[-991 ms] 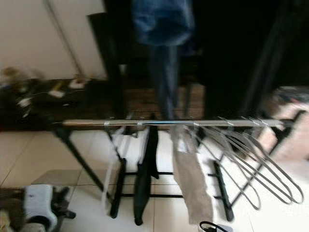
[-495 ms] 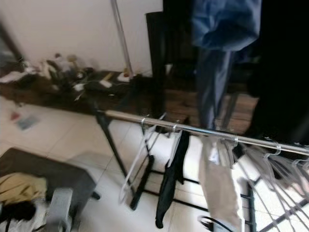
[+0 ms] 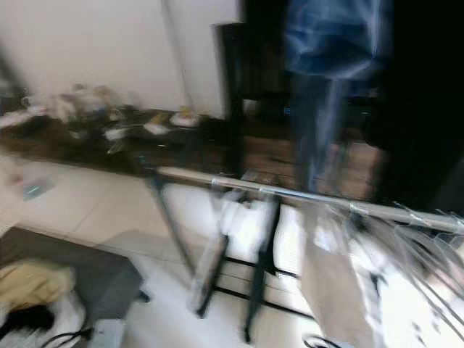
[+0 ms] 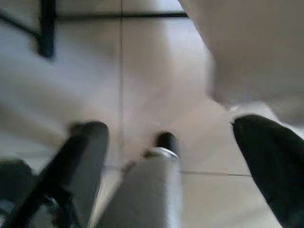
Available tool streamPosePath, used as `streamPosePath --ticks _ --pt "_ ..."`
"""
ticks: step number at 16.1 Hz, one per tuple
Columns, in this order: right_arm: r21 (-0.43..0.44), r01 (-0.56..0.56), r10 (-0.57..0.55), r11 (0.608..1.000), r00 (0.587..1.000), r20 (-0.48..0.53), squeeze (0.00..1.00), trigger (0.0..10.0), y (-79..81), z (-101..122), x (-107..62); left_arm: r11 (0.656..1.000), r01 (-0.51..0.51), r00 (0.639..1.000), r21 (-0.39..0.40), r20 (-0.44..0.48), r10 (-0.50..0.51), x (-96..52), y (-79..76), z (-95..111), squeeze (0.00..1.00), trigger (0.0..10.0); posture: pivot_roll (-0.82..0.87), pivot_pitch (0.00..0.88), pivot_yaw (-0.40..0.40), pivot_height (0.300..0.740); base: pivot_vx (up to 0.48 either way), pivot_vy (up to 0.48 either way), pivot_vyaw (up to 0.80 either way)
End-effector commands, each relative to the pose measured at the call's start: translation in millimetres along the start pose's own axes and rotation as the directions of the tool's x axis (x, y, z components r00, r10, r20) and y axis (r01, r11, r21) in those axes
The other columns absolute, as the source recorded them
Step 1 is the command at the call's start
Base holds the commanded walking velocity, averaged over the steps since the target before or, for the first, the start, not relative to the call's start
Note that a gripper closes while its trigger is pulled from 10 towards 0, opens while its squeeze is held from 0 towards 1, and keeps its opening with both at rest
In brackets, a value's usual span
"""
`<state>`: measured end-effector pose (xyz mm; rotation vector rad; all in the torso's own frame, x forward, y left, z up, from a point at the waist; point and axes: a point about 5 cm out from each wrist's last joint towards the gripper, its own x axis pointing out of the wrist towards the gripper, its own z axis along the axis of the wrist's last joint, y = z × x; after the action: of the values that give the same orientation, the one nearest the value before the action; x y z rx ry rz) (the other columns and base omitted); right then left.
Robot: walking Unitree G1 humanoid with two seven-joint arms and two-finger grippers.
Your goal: Hang hanger
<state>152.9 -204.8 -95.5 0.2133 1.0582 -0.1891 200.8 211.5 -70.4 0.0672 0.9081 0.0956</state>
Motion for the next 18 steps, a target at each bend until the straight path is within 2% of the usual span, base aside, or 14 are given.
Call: streamPosePath --ticks 1,4,8,12,14,18 --pt "-0.007 -0.027 0.027 1.0 1.0 0.007 0.0 10.0 10.8 2.5 1.5 0.999 -0.036 0.998 0.023 -0.051 0.037 -3.6 13.1 -16.9 0.0 10.0 0.01 0.066 0.041 0.74 0.0 0.0 0.8" --pt "-0.006 -0.03 0.03 1.0 1.0 0.003 0.0 10.0 11.9 0.5 1.4 0.998 -0.044 0.994 0.037 -0.095 0.047 -8.2 23.8 -33.6 0.0 10.0 0.0 0.069 0.046 0.74 0.0 0.0 0.75" --pt "0.013 -0.029 0.029 0.999 1.0 -0.003 0.0 10.0 12.2 -2.1 1.2 0.997 -0.037 0.992 0.066 -0.114 0.044 -9.9 23.6 -40.5 0.0 10.0 0.0 0.073 0.05 0.74 0.0 0.0 0.0" --pt "0.022 -0.025 0.025 0.999 1.0 -0.007 0.0 10.0 10.4 -4.5 0.8 0.997 -0.041 0.99 0.066 -0.132 0.049 -11.7 25.1 -46.9 0.0 10.0 0.0 0.071 0.049 0.74 0.0 0.48 0.0" --pt "0.027 -0.026 0.026 0.999 1.0 -0.003 0.0 10.0 10.3 -3.6 0.8 0.997 -0.032 0.993 0.073 -0.107 0.04 -9.5 21.4 -39.7 0.0 10.0 0.0 0.068 0.05 0.74 0.0 0.48 0.0" --pt "0.025 -0.03 0.03 0.999 1.0 -0.001 0.0 10.0 10.8 -2.6 1.0 0.997 -0.027 0.994 0.074 -0.106 0.035 -9.1 20.2 -38.8 0.0 10.0 0.0 0.063 0.048 0.74 0.0 0.48 0.0"
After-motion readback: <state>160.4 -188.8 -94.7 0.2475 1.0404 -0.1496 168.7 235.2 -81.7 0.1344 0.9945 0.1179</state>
